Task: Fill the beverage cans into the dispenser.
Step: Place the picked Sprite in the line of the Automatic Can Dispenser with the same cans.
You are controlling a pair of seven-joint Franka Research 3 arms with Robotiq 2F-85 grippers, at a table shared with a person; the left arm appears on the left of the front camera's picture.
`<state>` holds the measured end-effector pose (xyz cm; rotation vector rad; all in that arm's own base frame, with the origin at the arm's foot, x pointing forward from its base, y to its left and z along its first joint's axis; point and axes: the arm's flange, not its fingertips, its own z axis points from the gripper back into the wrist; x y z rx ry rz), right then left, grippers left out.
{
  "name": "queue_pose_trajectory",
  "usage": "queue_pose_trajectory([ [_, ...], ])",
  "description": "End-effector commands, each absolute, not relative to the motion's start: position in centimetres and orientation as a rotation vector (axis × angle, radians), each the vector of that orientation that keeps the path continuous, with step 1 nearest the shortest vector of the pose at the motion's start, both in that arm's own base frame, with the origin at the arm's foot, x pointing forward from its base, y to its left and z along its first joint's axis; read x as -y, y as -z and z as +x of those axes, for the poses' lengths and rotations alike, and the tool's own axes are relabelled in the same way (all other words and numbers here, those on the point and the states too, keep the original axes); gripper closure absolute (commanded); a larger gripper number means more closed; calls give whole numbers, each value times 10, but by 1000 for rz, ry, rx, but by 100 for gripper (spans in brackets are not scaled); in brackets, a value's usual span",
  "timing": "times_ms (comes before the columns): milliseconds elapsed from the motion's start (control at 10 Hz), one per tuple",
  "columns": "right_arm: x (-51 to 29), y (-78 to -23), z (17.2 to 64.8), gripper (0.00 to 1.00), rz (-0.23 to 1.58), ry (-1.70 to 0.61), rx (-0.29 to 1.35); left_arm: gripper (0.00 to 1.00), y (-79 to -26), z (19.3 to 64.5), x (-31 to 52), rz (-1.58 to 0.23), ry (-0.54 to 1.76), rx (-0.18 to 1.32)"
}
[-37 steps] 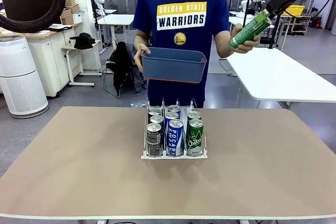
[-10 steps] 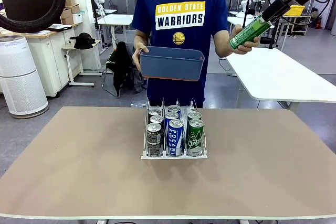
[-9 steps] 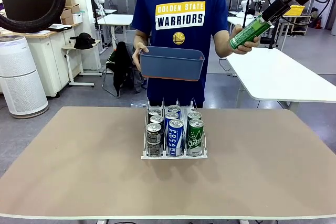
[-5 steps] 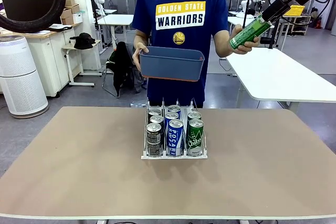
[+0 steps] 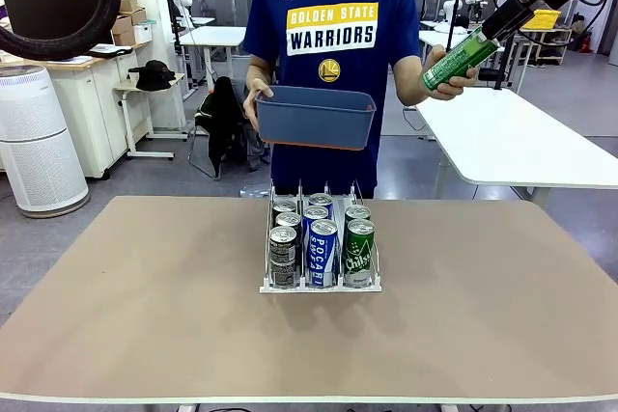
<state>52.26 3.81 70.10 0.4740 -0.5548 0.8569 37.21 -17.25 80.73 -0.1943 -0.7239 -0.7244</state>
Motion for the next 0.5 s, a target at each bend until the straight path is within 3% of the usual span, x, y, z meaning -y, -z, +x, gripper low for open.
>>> queue_pose_trajectory([
  [0,-38,-700,522,100,475,-858,553,0,-807,372,170,-188,732,723],
  [400,-38,-700,522,100,475,-858,553,0,-807,372,170,-188,732,723],
])
